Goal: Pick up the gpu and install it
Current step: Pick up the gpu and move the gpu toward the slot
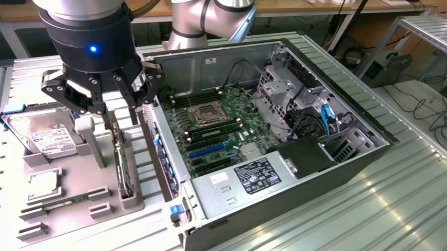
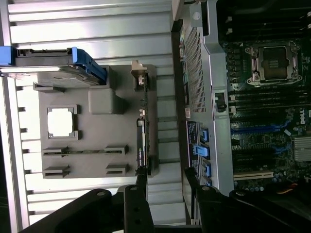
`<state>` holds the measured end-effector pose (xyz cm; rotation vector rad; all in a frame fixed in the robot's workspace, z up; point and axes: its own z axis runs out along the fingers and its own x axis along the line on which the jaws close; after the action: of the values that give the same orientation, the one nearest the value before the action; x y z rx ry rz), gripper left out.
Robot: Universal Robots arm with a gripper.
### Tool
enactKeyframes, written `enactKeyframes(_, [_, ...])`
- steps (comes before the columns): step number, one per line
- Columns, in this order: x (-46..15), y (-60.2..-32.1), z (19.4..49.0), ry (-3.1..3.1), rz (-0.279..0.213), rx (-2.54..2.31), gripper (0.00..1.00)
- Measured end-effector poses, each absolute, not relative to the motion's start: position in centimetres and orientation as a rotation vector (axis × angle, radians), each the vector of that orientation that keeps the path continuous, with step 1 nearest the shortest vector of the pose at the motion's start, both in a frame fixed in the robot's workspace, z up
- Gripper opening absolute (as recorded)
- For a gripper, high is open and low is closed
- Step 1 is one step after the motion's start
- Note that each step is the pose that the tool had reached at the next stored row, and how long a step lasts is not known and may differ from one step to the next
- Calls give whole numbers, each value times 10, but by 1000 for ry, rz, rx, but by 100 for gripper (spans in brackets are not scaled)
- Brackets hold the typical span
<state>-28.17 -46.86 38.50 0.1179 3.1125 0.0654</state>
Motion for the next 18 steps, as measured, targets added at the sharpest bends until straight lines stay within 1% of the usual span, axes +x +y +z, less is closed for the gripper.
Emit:
enactKeyframes(15, [-282,-469,382,3113,64,118,42])
enactKeyframes(18, [-282,-469,376,3113,64,118,42])
